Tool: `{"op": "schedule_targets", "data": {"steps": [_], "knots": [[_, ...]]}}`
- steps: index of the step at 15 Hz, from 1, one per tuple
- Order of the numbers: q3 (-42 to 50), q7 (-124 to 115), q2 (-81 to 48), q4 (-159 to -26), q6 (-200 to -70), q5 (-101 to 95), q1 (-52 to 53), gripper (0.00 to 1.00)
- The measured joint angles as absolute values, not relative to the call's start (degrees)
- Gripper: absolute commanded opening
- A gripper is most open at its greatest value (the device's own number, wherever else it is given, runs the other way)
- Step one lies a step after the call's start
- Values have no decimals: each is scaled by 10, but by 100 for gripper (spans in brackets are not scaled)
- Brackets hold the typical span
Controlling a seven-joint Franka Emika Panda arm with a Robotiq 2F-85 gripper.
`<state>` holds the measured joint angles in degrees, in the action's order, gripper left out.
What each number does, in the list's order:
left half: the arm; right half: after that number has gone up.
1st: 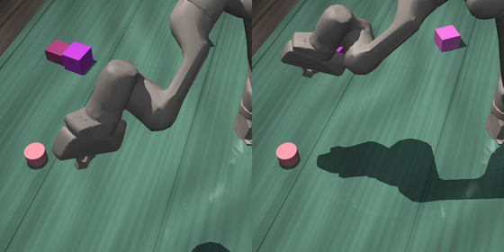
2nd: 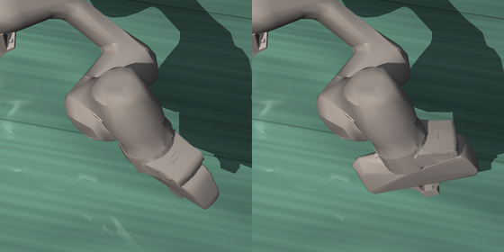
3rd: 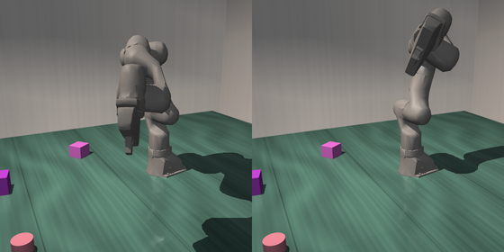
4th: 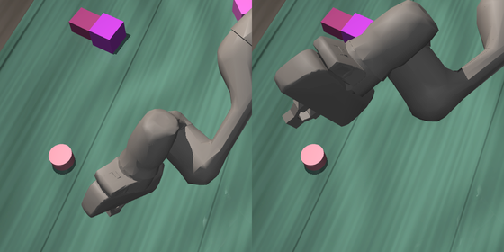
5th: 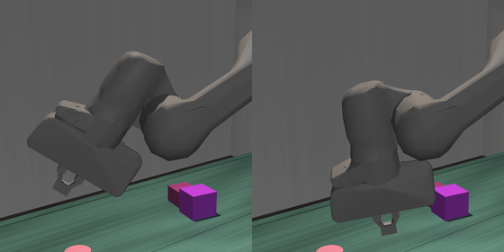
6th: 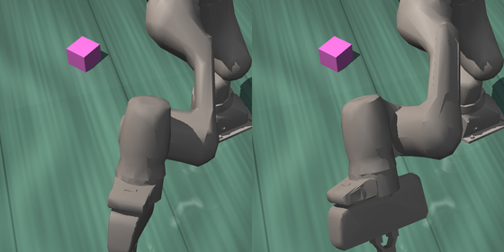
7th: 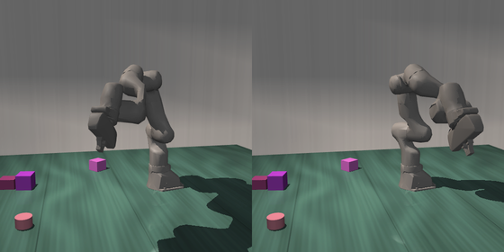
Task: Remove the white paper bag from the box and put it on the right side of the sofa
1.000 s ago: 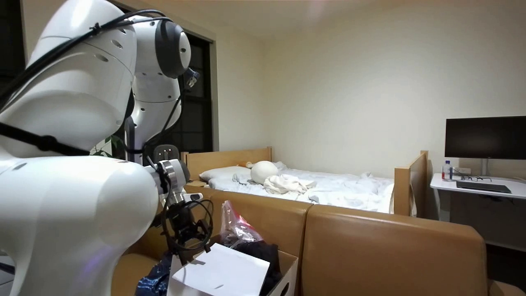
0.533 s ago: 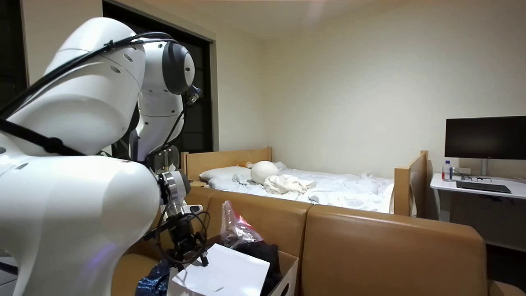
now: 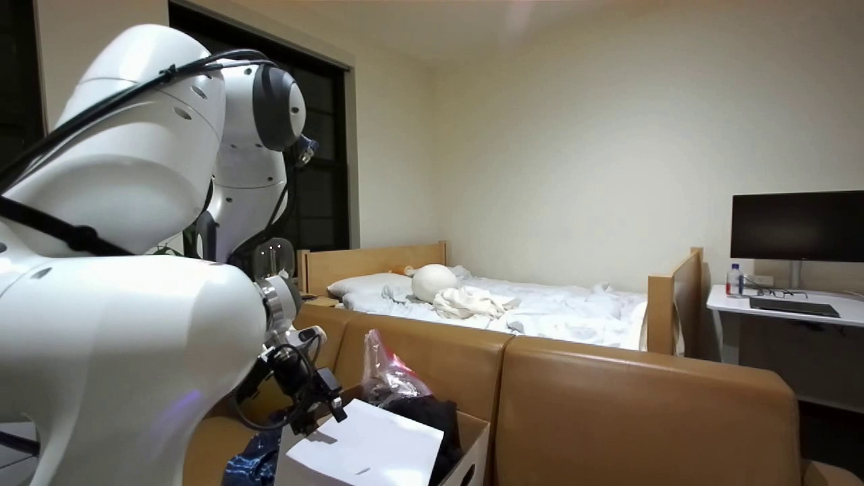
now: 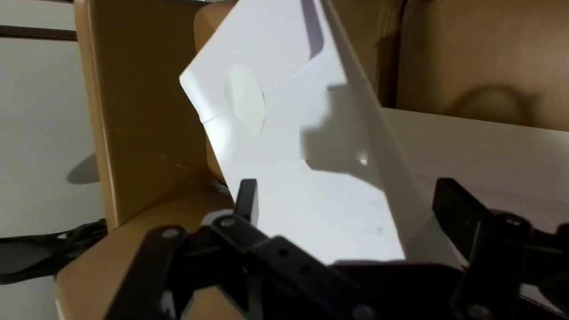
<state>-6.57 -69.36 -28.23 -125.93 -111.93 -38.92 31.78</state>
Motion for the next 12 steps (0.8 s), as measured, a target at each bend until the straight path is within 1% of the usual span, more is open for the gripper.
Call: {"op": "schedule_targets", "data": {"steps": [1,3,6,11,12], "knots": [[-67,-715,-280,-1259,-1102,-392,319,74],[-71,-756,-271,-1259,-1071,-394,319,69],[-76,-783,-257,-1259,-1043,-394,316,49],[-77,-785,-254,-1259,-1038,-396,298,16],[-77,-785,-254,-1259,-1038,-398,293,12]]}}
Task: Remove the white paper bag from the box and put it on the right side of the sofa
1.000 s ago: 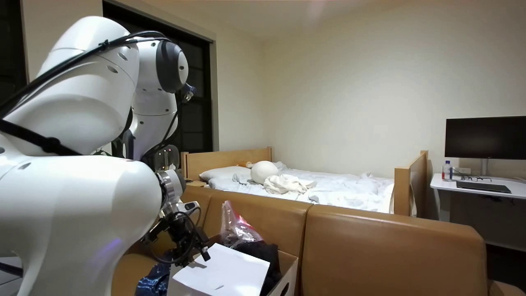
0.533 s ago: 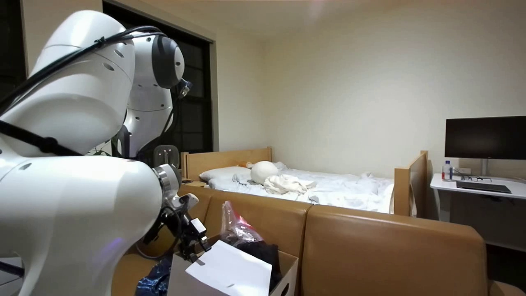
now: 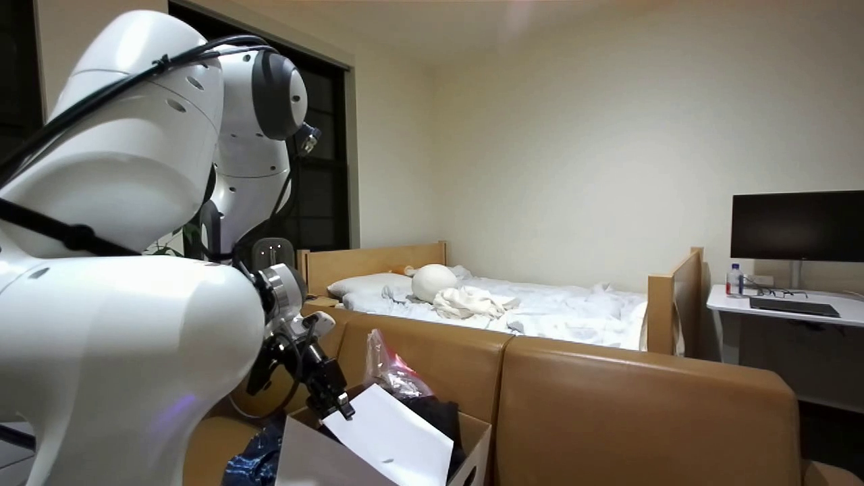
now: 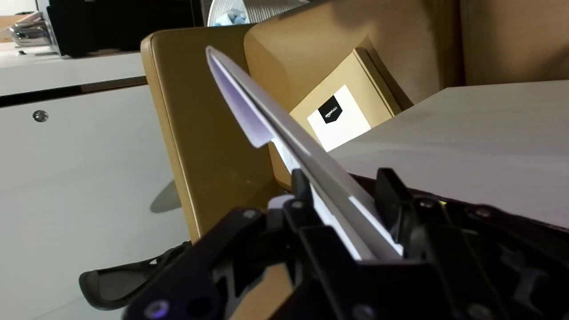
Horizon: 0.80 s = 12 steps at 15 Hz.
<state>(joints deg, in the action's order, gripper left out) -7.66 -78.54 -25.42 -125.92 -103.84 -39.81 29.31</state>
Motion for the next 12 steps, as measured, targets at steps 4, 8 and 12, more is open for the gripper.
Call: {"op": "schedule_targets", "data": {"steps": [4,8,12], "knots": [[-77,-785,-252,-1258,-1038,-412,279,3],[-81,-794,-238,-1258,-1026,-424,279,7],[-87,-794,-213,-1258,-994,-422,274,6]]}}
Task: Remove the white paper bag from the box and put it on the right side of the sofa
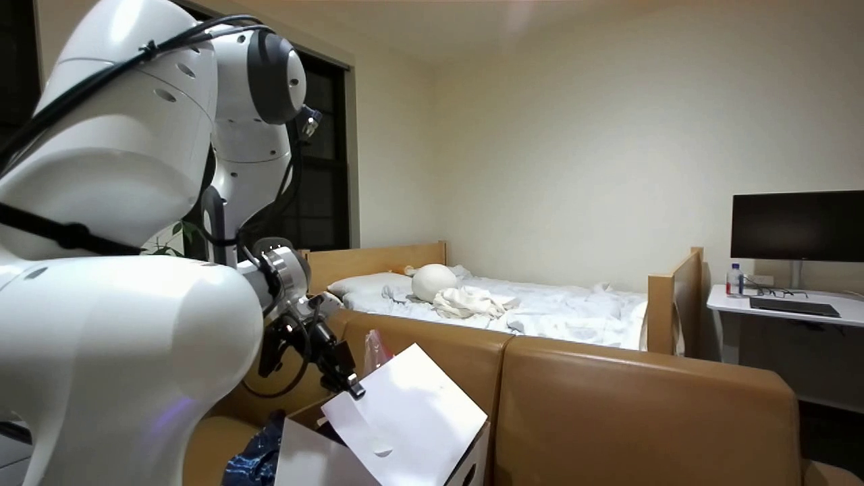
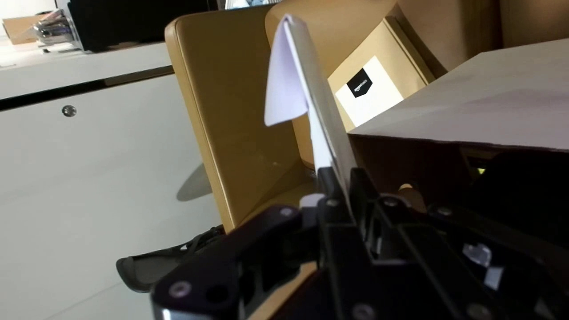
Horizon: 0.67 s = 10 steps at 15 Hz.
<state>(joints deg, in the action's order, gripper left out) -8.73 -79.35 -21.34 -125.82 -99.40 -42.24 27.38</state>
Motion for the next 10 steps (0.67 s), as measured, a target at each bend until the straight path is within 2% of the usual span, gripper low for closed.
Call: {"op": "schedule_targets", "data": {"steps": [5,10], "knots": [[-93,-691,-131,-1273,-983,-373,209,6],[-54,-496,-9,-1329,-1093,-322,104,6]]}}
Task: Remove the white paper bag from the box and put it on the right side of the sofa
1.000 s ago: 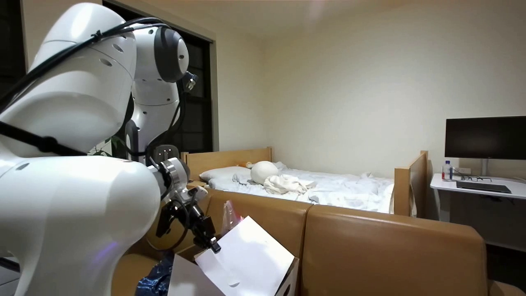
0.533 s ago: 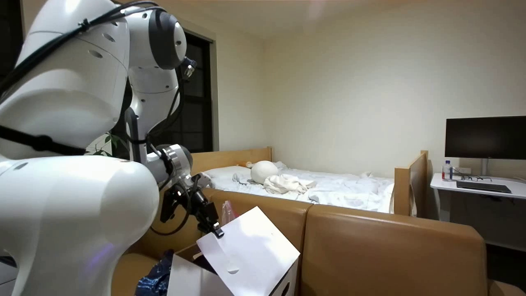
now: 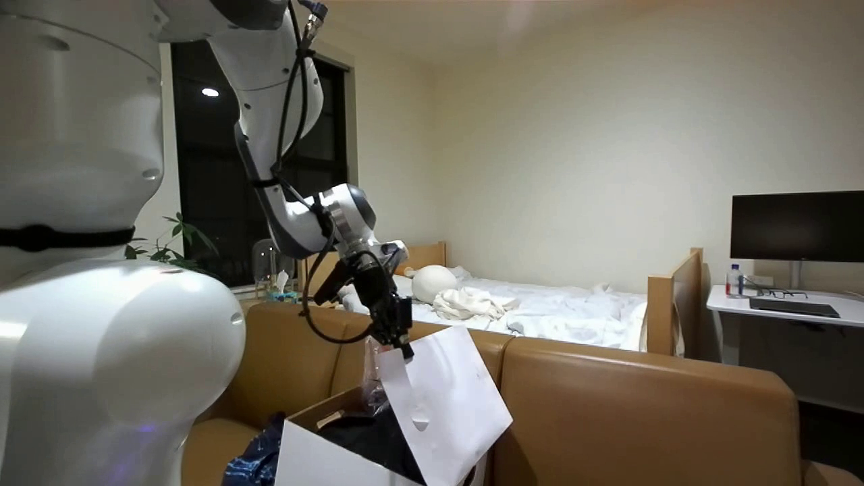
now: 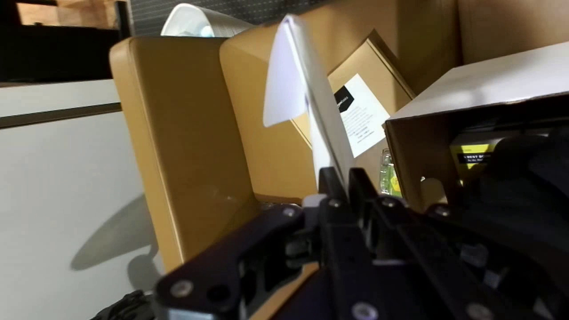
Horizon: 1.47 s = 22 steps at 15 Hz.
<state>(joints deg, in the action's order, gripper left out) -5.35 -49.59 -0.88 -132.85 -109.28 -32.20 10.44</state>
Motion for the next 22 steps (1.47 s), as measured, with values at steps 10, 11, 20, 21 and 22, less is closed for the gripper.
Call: {"op": "schedule_targets", "data": {"steps": [10,11,20,21,22], "knots": [[106,-115,56,-1283,-937,-212,-74,6],[117,-100,43,-1249,-894,-214,-89,6],[152,-2,-149,-989,-793,-206,-141,8],[151,-2,-154,-984,-793,-206,-141,8],[149,-2,-155,-983,-793,-206,-141,8]]}}
